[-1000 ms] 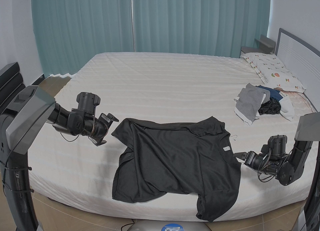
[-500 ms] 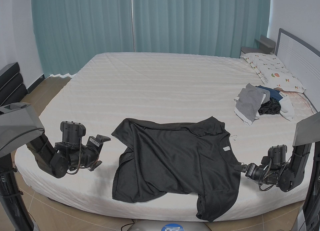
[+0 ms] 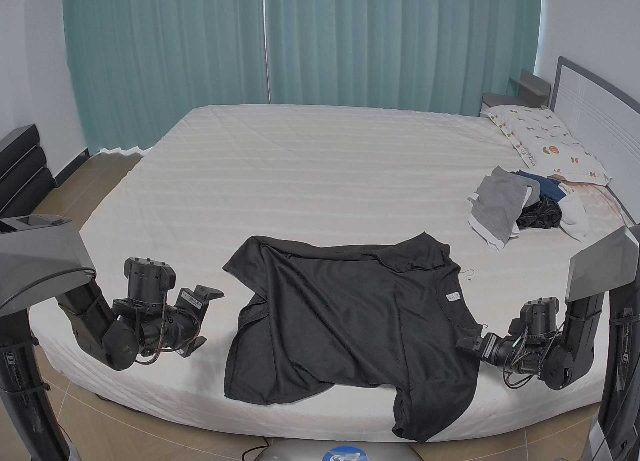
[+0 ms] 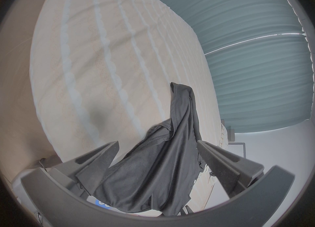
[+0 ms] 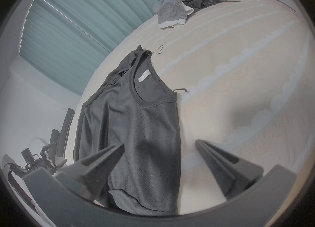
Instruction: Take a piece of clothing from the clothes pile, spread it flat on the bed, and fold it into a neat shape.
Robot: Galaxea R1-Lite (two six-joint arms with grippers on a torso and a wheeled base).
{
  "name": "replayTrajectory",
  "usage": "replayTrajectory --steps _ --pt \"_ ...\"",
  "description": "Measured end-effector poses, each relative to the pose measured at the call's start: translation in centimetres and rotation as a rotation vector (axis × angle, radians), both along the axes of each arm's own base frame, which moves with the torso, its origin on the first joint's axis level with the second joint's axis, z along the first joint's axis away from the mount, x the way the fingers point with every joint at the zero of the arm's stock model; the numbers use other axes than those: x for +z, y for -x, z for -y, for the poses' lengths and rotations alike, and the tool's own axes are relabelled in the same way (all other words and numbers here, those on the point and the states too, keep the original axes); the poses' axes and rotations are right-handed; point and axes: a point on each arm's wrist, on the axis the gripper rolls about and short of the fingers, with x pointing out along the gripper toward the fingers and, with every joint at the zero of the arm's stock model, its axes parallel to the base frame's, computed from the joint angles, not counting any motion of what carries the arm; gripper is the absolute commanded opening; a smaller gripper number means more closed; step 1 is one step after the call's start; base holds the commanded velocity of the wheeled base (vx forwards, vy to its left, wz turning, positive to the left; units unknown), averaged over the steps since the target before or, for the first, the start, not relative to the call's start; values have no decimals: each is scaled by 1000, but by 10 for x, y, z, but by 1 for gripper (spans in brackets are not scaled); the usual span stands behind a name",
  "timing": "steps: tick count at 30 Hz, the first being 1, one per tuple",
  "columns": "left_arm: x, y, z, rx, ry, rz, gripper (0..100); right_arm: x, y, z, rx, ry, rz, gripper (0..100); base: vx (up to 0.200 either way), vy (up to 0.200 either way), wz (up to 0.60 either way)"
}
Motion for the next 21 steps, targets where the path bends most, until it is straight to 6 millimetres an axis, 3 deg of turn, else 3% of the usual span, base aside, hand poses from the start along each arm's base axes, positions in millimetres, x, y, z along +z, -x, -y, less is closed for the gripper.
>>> replayTrajectory --steps 10,21 --pt "-3 2 2 -13 -12 -10 100 -4 8 10 -46 21 -38 0 0 0 0" --pt "-7 4 4 -36 -33 -21 100 10 27 42 -88 40 -43 0 0 0 0"
